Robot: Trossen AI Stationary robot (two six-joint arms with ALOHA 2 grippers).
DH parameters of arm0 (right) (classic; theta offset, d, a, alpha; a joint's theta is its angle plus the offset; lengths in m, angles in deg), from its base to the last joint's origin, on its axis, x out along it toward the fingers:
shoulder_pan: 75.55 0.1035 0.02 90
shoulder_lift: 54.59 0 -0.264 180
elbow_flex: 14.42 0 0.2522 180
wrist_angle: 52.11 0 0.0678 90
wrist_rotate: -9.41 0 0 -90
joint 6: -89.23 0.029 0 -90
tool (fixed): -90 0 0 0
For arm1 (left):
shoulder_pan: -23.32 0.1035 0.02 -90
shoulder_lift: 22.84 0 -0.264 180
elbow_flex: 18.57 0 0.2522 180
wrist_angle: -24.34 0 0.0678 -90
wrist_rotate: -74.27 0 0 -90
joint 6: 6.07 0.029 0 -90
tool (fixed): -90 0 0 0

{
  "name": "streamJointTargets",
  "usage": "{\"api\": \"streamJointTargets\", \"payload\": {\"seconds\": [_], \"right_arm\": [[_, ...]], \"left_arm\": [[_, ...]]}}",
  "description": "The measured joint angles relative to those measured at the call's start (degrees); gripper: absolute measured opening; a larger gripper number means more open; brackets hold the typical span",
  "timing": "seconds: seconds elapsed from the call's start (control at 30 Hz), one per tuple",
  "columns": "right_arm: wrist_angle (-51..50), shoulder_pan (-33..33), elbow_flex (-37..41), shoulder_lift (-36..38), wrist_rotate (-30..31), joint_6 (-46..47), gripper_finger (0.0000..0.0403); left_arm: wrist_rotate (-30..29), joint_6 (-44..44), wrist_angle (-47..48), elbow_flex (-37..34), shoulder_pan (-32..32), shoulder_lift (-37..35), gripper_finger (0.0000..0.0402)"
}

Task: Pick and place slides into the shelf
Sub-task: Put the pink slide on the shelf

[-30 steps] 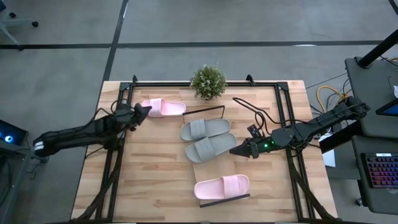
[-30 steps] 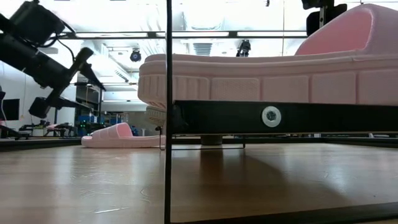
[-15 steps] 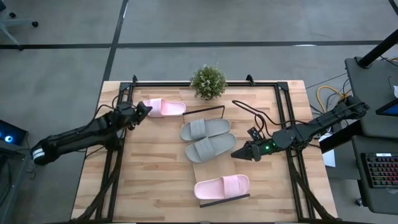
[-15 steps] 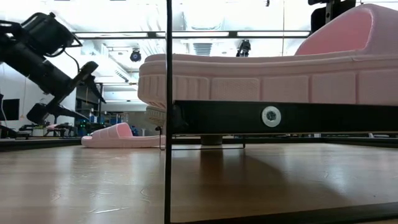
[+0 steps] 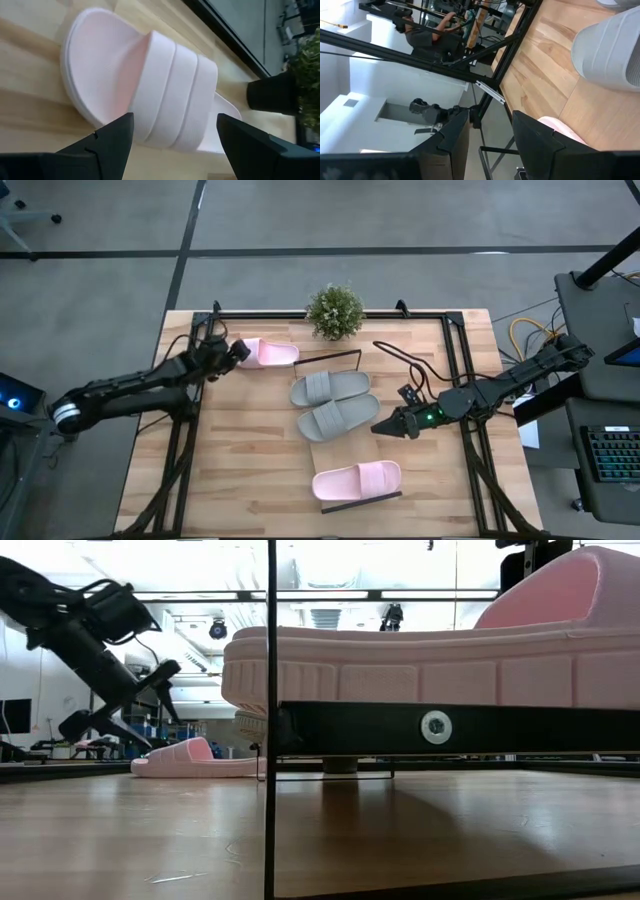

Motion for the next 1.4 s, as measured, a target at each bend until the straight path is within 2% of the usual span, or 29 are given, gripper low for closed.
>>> {"api": "streamJointTargets", "payload": {"seconds": [0.33, 0.6, 0.8, 1.17, 1.4], "right_arm": [[-0.04, -0.02, 0.00, 0.00, 0.02, 0.56, 0.0141], [-0.04, -0.02, 0.00, 0.00, 1.51, 1.08, 0.0141], [-0.04, -0.02, 0.02, 0.00, 2.19, 1.29, 0.0141], [0.00, -0.02, 0.02, 0.00, 3.10, 2.40, 0.0141], [0.00, -0.02, 0.02, 0.00, 3.18, 2.62, 0.0141]], "left_arm": [[0.56, 5.35, 0.46, 2.72, 4.25, 5.92, 0.0270], [3.47, 9.05, -1.17, 2.71, 5.72, 9.69, 0.0270], [3.98, 9.13, -8.99, 2.68, 6.03, 12.86, 0.0270], [9.91, 9.15, -17.74, 2.65, 7.19, 21.83, 0.0270], [12.77, 9.13, -29.11, 2.60, 7.16, 25.80, 0.0269]]}}
